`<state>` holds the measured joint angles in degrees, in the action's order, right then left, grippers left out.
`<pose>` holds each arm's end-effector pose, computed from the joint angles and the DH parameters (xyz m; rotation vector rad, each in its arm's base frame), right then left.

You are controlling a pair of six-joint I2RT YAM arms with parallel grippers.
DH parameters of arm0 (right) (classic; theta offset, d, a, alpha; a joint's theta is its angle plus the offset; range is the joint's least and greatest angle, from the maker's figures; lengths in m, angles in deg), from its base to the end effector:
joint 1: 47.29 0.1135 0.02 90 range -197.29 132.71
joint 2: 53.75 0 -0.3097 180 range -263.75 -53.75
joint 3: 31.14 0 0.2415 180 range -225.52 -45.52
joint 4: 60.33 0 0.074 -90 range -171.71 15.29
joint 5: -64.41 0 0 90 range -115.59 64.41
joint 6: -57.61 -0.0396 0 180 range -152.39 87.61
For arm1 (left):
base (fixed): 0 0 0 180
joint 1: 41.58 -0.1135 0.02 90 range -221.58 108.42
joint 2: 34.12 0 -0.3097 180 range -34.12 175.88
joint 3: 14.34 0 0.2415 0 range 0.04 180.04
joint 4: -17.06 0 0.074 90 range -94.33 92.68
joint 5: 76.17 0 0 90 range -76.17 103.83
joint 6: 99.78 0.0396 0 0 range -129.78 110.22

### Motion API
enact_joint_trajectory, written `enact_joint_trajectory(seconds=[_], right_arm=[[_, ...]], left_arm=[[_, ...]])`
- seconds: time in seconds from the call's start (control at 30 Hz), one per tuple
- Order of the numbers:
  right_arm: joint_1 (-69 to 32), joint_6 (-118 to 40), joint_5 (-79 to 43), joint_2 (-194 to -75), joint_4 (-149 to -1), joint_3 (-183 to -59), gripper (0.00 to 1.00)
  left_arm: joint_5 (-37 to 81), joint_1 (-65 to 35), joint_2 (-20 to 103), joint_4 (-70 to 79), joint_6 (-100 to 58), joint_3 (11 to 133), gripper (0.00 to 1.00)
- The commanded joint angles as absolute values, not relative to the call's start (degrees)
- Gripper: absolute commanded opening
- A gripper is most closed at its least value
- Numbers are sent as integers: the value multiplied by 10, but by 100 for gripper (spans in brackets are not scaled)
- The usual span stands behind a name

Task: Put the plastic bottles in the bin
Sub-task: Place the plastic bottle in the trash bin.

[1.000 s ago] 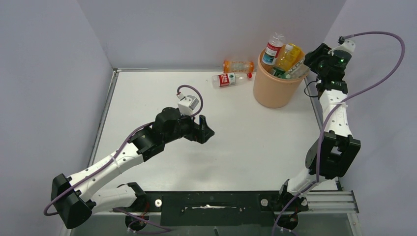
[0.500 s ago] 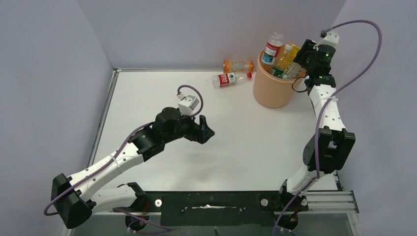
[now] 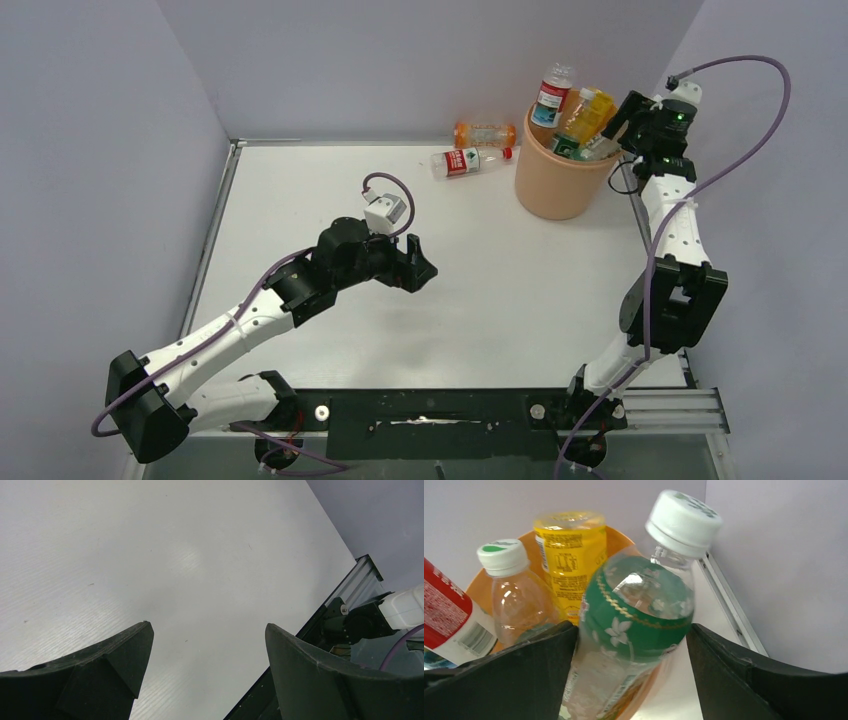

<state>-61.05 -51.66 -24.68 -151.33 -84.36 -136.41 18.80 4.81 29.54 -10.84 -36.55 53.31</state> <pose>0.3976 -0.0967 0.4209 0.5172 1.7832 0.0816 0.1542 -0.1669 0.3619 0.4168 2.0622 -0.8886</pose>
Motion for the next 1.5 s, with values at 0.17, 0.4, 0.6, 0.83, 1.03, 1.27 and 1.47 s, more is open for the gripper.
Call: enact_joint_trajectory(seconds=[0.17,0.4,0.6,0.83,1.03,1.27,1.47], right_arm=[[-617,-538,-198,-1493,-871,-1393,87],[-616,-538,-197,-1474,-885,-1401,98],[-618,-534,-205,-1453,-928,-1418,98],[-630,-549,-221,-1397,-962,-1391,98],[-633,-556,-218,-1328,-1003,-1355,98],[-600,-614,-125,-1198,-926,-1155,98],[-476,-652,-107,-1135,-889,-1006,98]], left_arm=[[199,46,291,-66,-373,539,82],[200,47,281,-65,-375,532,82],[197,47,282,-63,-370,531,82],[192,46,304,-57,-351,542,85],[182,40,368,-57,-314,585,89],[188,25,453,-49,-283,649,89],[199,19,478,-54,-275,664,89]])
